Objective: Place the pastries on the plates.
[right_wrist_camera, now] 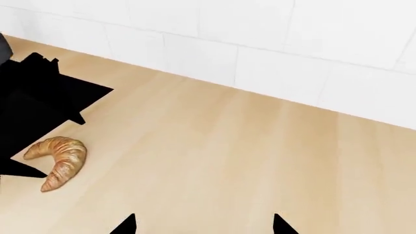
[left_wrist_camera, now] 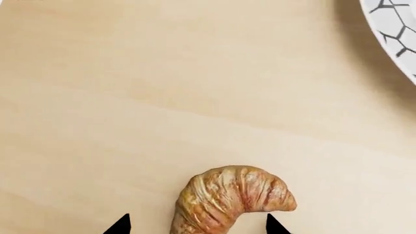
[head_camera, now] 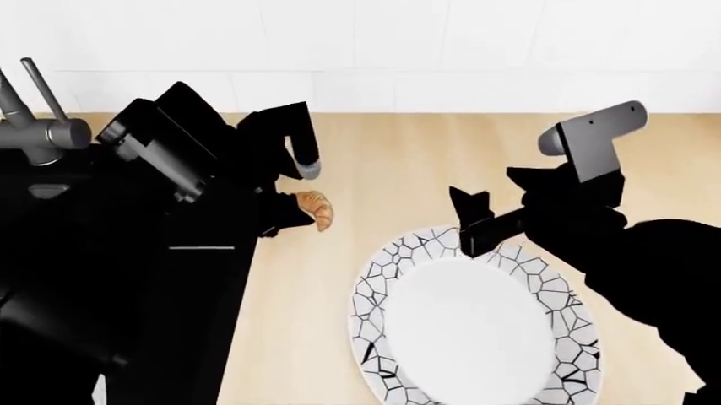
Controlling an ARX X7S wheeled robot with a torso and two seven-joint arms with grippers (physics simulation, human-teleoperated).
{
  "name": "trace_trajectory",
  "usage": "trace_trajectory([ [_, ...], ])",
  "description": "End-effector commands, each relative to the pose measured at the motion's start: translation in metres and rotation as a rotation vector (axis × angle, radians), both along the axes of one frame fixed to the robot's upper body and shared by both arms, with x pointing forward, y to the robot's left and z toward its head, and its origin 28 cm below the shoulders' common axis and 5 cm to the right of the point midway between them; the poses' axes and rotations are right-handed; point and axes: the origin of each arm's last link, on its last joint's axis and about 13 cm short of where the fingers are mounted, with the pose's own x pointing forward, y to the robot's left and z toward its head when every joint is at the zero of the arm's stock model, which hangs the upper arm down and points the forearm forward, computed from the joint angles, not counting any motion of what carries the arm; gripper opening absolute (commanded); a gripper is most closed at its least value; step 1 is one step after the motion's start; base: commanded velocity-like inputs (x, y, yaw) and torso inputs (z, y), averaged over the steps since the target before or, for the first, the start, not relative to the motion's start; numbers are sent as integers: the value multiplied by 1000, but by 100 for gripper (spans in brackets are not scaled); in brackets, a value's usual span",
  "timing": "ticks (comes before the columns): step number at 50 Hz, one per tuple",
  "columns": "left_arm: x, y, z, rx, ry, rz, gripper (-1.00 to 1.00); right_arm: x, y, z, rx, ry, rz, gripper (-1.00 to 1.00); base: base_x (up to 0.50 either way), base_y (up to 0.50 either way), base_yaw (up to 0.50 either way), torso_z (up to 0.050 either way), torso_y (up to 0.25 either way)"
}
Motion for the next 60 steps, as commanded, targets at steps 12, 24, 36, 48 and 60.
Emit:
trace_trajectory([
  [12, -1, -19, -40, 193, 49, -18, -100, -3, -4, -5, 18, 4, -8, 100, 0, 0, 0, 0, -74],
  [24, -68, -24, 36, -10, -163, -40, -100, -11, -16, 45, 33, -150, -78, 100, 0, 0, 0, 0, -4],
  [36, -167, -67, 65, -280, -55, -118, -100, -15, -18, 112, 33, -291, -85, 100, 0, 0, 0, 0, 0],
  [48, -155, -107, 17, -281, 3, -272, -100, -15, -16, 97, 97, -384, -301, 100, 0, 0, 0, 0, 0],
  [60, -127, -153, -14, -285, 110, -336, -100, -15, -16, 98, 106, -328, -267, 100, 0, 0, 0, 0, 0],
])
